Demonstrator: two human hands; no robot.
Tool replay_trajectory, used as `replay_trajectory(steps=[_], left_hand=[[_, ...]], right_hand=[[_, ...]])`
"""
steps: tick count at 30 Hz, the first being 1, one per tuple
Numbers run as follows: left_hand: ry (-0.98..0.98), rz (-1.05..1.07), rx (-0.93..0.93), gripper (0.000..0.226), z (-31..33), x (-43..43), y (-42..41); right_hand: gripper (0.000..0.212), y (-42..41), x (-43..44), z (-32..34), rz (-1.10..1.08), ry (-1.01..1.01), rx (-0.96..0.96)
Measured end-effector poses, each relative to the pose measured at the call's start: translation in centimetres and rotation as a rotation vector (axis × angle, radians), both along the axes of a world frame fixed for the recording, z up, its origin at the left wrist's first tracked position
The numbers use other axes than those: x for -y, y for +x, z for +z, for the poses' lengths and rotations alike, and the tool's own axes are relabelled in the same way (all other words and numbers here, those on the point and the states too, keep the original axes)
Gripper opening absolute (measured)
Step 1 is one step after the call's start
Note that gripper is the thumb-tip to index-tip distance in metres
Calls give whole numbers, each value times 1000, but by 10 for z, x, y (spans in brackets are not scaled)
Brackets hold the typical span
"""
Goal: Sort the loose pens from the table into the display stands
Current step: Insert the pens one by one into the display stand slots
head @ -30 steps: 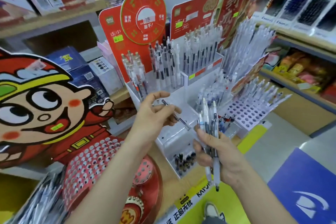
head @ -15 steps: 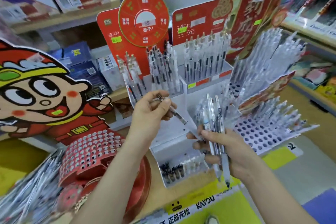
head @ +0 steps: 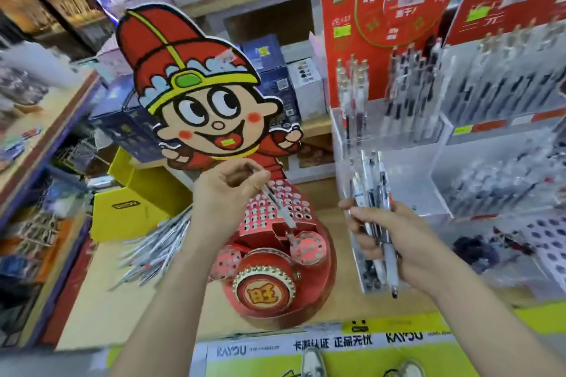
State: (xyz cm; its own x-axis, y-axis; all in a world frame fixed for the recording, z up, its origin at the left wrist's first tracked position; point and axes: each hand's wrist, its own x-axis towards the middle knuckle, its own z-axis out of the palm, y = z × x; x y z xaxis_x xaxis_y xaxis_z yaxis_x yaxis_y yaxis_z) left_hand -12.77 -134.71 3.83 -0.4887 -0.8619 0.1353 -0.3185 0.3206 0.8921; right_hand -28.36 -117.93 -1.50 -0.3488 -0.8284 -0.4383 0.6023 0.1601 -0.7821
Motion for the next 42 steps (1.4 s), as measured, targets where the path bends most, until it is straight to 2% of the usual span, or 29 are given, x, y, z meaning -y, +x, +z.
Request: replay_trajectory(steps=[5, 7, 10, 16, 22, 26, 32, 36, 39, 42], left_hand=[[-98, -216, 183, 10, -26, -8, -7], [-176, -250, 263, 13, -42, -4, -9], [-191, -270, 333, 14, -59, 1, -7], [-231, -284, 395, 14, -62, 3, -3], [-187, -239, 321, 8, -63, 0, 1], [-191, -230, 346, 9, -66, 1, 3], [-200, -358, 442, 6, -61, -1, 2], [-174, -371, 508, 21, -63, 4, 2], [-273, -412, 623, 20, -70, 8, 1], [-219, -318, 635, 14, -74, 6, -1]], right_hand=[[13, 16, 17, -7, -40, 66, -24], [12, 19, 19, -10, -60, 89, -29], [12, 23, 18, -14, -85, 102, -16], [12, 26, 14, -17, -108, 111, 14], [13, 27, 9, -15, -95, 97, 30], [21, 28, 6, -14, -79, 77, 71], [24, 27, 2, -14, -34, 63, 52], [19, 29, 0, -15, -97, 19, 55], [15, 30, 0, -15, -149, 5, 107], [17, 33, 0, -12, -152, 2, 132]])
